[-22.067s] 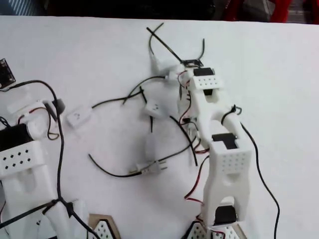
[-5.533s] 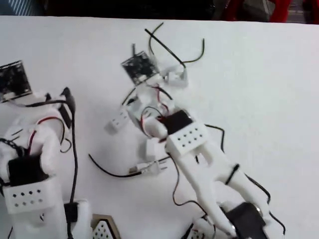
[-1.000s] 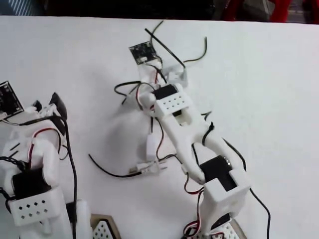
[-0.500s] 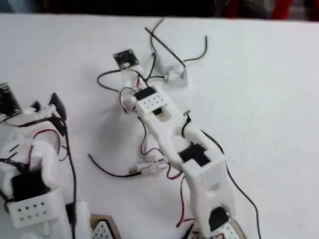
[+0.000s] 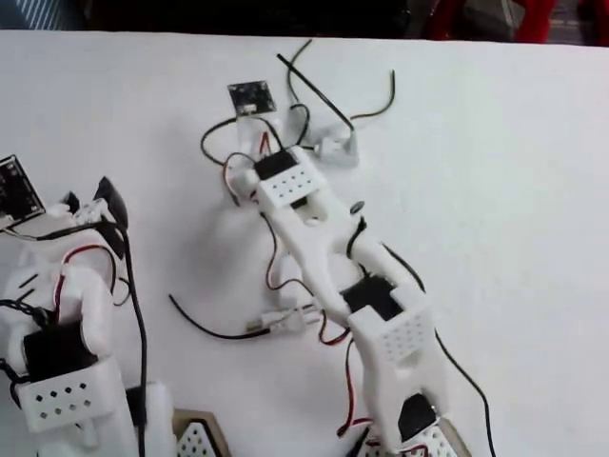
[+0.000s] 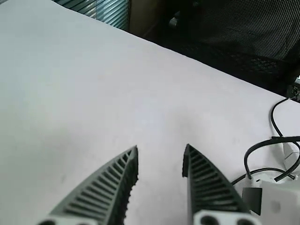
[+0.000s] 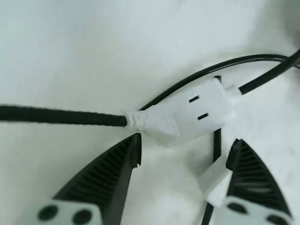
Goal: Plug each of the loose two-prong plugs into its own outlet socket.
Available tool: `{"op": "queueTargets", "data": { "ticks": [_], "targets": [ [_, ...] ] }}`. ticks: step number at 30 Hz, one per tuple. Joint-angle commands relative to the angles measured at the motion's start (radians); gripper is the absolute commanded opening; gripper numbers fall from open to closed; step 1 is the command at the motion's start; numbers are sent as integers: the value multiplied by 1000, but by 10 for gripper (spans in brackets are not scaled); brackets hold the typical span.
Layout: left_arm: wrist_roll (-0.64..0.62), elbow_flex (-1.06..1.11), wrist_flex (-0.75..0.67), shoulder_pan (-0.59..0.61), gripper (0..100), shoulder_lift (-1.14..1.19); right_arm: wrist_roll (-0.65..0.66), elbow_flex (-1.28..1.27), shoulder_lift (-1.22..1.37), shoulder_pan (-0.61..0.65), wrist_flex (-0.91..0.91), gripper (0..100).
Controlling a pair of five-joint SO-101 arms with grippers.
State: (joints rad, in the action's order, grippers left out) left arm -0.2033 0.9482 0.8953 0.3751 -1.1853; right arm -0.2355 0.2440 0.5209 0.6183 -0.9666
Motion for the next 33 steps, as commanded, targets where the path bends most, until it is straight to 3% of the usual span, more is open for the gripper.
{"op": "queueTargets", "data": {
  "ticks": [1,7,12,15,21,26,33],
  "targets": [
    [-2,-6,-25,4,165,-18,0,43,-36,31,-48,286],
    [-2,-6,-25,4,165,-18,2,75,96,56,-12,285],
    [-2,-6,-25,4,165,-18,-3,153,166,59,157,238],
    [-2,-6,-25,4,165,-18,2,161,148,64,139,216],
    [-2,-6,-25,5,165,-18,2,160,-45,79,-94,213],
    [-2,-6,-25,5,165,-18,2,158,-228,18,-318,213],
    [-2,-6,-25,5,165,-18,3,153,-275,-51,-550,212]
  ]
}}
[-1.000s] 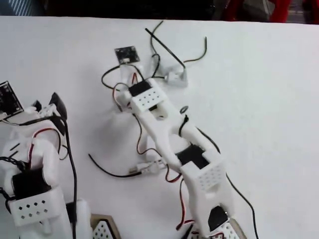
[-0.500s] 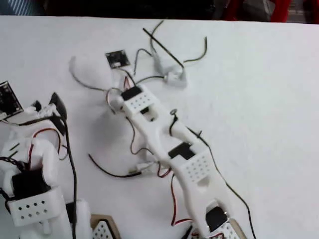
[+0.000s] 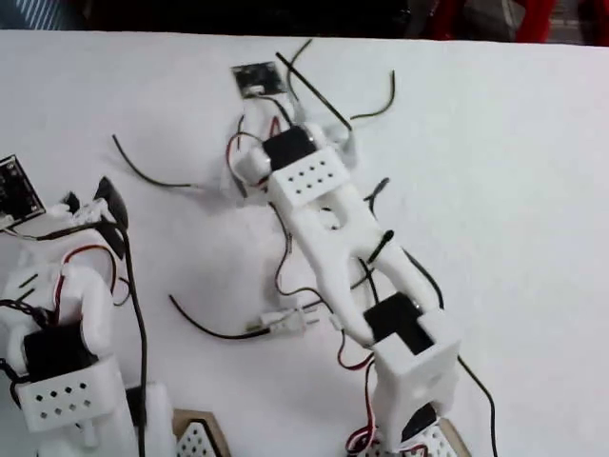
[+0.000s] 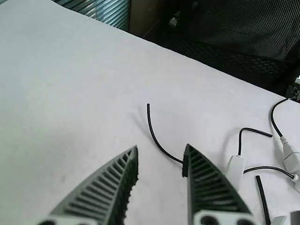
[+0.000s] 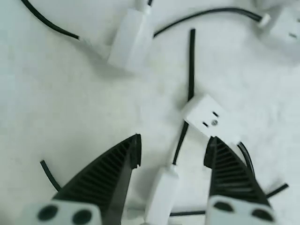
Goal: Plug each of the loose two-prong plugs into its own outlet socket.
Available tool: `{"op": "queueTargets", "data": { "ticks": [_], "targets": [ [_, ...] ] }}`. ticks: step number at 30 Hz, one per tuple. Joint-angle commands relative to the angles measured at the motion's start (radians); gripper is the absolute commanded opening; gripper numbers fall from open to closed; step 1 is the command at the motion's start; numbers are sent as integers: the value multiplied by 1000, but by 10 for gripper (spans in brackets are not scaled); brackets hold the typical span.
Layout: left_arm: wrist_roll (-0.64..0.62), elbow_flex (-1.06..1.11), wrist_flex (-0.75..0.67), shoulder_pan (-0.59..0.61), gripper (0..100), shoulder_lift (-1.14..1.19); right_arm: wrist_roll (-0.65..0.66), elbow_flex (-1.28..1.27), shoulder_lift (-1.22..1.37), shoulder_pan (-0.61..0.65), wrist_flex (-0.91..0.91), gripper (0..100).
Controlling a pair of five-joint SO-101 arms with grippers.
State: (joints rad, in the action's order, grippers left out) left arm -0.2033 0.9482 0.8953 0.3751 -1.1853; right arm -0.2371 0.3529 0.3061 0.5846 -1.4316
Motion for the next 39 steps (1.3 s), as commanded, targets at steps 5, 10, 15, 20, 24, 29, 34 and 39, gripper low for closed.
{"op": "queueTargets", "data": {
  "ticks": [5,10,15,20,24,29,34,39],
  "targets": [
    [-2,-6,-25,5,165,-18,170,-25,-62,-10,-160,212],
    [-2,-6,-25,5,165,-16,255,-178,-62,-19,-38,212],
    [-2,-6,-25,5,165,-16,273,-273,-71,7,16,212],
    [-2,-6,-25,5,165,-16,270,-275,-73,24,-24,212],
    [-2,-6,-25,5,165,-18,278,-276,-94,76,-102,212],
    [-2,-6,-25,5,165,-18,272,-278,-160,139,-189,212],
    [-2,-6,-23,5,165,-16,153,-284,-208,139,-283,211],
    [-2,-6,-23,5,165,-16,74,-436,-219,84,-225,211]
  ]
}}
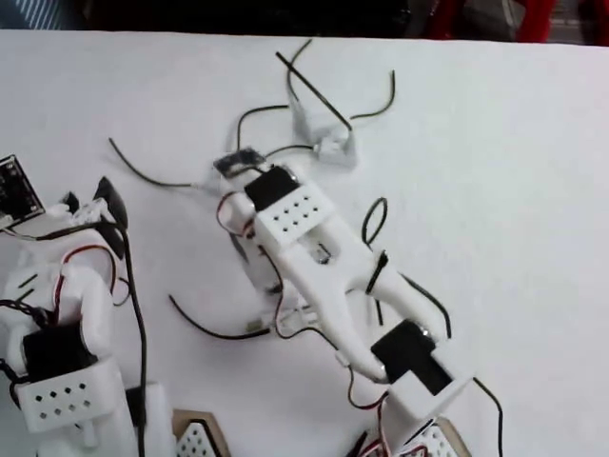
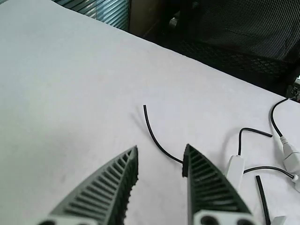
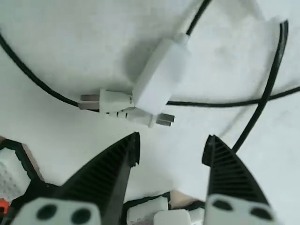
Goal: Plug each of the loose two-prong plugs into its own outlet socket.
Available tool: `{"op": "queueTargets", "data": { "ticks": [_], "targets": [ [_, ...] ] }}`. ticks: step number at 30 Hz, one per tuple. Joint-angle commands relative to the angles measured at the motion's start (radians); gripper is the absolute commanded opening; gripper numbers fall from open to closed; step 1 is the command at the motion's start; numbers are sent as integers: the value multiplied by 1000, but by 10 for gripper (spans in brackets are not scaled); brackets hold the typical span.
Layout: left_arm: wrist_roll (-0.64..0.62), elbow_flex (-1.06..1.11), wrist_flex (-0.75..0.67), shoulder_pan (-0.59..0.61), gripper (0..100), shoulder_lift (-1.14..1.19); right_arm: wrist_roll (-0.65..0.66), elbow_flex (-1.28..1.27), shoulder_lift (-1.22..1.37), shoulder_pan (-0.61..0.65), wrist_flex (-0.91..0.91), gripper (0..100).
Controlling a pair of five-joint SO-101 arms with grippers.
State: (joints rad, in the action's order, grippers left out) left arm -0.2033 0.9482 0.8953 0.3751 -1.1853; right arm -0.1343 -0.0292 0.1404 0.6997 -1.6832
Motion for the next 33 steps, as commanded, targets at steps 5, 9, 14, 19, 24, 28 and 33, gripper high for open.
{"op": "queueTargets", "data": {
  "ticks": [5,9,14,19,24,28,33],
  "targets": [
    [-2,-6,-23,5,165,-16,-31,-181,-53,-143,131,211],
    [-2,-6,-23,5,165,-16,-29,-250,-53,-229,220,211],
    [-2,2,-25,5,165,-18,-31,-348,-53,-240,306,211],
    [-2,9,-44,5,165,-16,-32,-430,-41,-245,409,211],
    [-2,9,-44,5,165,-18,-32,-535,-42,-246,530,194],
    [-2,9,-44,5,165,-18,-32,-568,-42,-248,608,54],
    [-2,9,-44,5,165,-18,-28,-566,-53,-274,621,48]
  ]
}}
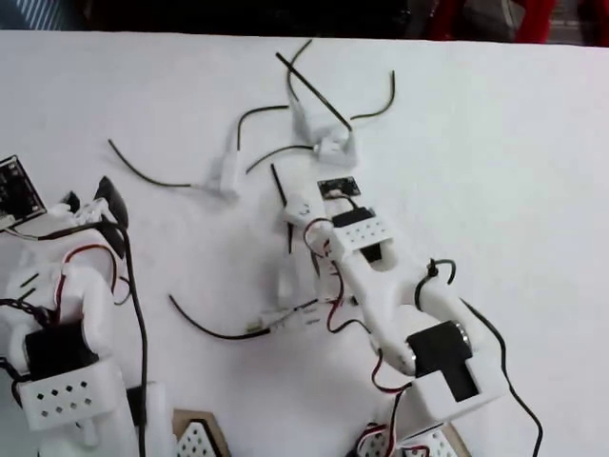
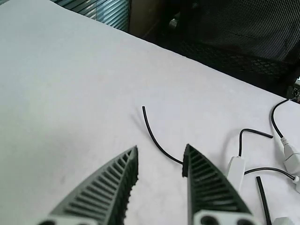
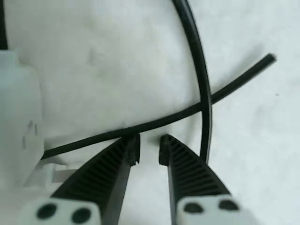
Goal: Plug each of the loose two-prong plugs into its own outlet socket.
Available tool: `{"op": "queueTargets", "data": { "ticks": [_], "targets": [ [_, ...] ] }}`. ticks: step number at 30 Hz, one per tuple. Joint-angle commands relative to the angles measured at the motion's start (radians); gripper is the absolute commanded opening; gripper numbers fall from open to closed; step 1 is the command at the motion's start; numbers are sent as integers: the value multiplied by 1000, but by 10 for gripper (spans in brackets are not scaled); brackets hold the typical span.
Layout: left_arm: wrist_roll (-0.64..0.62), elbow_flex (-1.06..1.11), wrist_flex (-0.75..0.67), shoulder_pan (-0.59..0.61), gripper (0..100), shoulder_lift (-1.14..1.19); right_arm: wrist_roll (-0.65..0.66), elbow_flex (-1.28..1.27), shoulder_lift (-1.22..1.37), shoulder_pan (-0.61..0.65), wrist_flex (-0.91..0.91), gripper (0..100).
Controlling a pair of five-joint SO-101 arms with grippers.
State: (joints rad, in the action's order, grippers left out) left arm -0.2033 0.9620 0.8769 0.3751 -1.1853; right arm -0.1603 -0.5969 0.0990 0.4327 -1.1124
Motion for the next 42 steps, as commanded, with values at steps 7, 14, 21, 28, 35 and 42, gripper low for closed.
{"op": "queueTargets", "data": {
  "ticks": [7,14,21,28,35,42],
  "targets": [
    [-2,-5,-26,5,165,-18,195,64,-33,-97,25,19],
    [-2,-5,-26,5,165,-18,654,66,-315,-62,-148,22],
    [-2,-5,-26,5,165,-18,830,0,-535,114,-259,21],
    [-2,-5,-26,5,165,-18,855,-140,-535,292,-199,193],
    [-2,-5,-26,5,165,-18,913,-170,-532,377,-145,254],
    [-2,-5,-28,5,165,-16,916,-201,-387,384,-28,285]
  ]
}}
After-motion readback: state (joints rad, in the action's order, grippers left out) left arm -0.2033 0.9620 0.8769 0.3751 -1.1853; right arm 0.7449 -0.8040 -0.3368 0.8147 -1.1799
